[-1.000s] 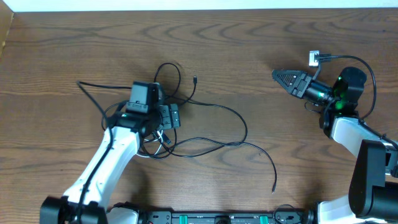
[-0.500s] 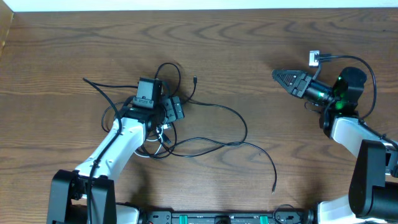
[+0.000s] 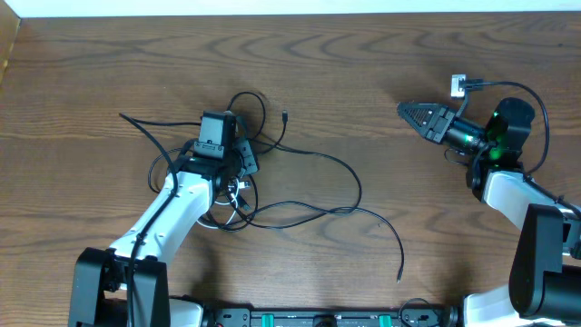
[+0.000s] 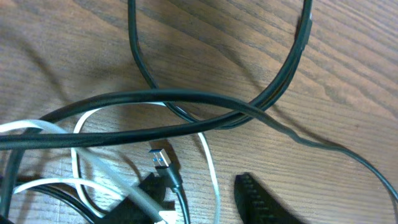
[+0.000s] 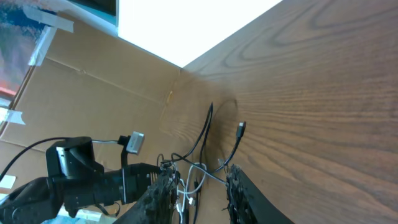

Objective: Untangle cables

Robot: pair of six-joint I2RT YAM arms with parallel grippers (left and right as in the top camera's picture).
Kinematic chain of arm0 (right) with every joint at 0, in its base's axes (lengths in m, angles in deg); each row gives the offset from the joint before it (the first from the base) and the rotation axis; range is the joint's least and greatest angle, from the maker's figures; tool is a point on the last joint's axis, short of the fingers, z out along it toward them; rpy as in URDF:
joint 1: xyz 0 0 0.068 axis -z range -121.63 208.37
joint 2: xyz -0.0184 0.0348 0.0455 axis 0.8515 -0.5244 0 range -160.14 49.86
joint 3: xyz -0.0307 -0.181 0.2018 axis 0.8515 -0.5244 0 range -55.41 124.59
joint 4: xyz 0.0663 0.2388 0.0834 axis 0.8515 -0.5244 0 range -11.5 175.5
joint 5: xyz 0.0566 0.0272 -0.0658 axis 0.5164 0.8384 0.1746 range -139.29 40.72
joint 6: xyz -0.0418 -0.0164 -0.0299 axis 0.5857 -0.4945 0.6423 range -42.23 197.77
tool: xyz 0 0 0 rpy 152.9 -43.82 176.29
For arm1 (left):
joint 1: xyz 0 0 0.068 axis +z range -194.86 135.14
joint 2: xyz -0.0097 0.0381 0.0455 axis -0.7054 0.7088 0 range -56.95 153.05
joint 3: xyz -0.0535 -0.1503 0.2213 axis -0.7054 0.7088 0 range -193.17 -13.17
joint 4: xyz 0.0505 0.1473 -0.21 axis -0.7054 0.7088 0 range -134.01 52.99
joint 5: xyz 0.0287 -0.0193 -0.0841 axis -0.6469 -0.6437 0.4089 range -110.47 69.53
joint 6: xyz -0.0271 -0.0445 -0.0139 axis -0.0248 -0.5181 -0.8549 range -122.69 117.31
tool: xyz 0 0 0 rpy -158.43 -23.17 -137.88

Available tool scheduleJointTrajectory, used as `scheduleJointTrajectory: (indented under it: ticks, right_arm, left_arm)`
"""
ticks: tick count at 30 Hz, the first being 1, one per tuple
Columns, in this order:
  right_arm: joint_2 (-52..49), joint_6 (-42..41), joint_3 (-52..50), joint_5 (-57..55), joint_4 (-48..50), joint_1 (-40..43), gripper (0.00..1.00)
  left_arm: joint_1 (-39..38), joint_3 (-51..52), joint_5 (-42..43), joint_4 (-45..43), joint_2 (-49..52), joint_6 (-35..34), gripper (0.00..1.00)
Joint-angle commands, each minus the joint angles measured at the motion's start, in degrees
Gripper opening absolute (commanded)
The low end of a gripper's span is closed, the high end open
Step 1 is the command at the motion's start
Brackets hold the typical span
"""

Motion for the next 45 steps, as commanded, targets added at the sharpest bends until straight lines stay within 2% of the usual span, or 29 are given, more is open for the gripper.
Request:
scheduleJointTrajectory:
  ticks: [1, 4, 5, 15, 21, 31, 41, 42, 43, 45]
  right_arm:
    - [0.61, 1.16, 0.42, 0.00, -0.94, -0.33, 0.24]
    - [0.61, 1.55, 0.42, 0.02, -1.64, -0.33, 0.21]
    - [0.61, 1.55, 0.42, 0.02, -1.79, -0.33, 0.21]
    - [0.61, 1.53, 0.42, 0.02, -1.95, -0.33, 0.20]
    - [0.61, 1.53, 0.42, 0.02, -1.95, -0.33, 0.20]
    - [0.61, 1.53, 0.42, 0.02, -1.95, -0.33, 0.19]
    - [0.61, 1.53, 0.42, 0.48, -1.95, -0.33, 0.18]
    - [0.61, 1.53, 0.42, 0.61, -1.95, -0.33, 0.18]
    - [0.61, 1.53, 0.42, 1.09, -1.95, -0.33, 0.19]
    - [0.61, 1.55, 0.42, 1.53, -1.95, -0.35, 0.18]
  left_arm:
    - [-0.13, 0.20, 0.52, -0.07, 0.22, -0.94, 0.22]
    - [-0.11, 0.20, 0.52, -0.07, 0.22, -0.94, 0.08]
    - [-0.11, 0.20, 0.52, -0.07, 0.22, -0.94, 0.07]
    - [-0.11, -0.44, 2.08, -0.07, -2.91, -0.90, 0.07]
    - [-0.07, -2.32, 4.87, -0.87, -14.73, -0.92, 0.07]
    - [-0.07, -2.38, 5.05, -10.56, -36.46, -1.20, 0.07]
    - [-0.07, -2.38, 5.05, -17.22, -44.24, -2.80, 0.08]
    - [-0.07, -2.38, 5.14, -17.44, -44.33, -2.25, 0.07]
    - [-0.07, -2.38, 6.29, -16.68, -44.37, 1.88, 0.07]
    - [-0.07, -2.38, 6.78, -15.52, -44.37, 3.39, 0.08]
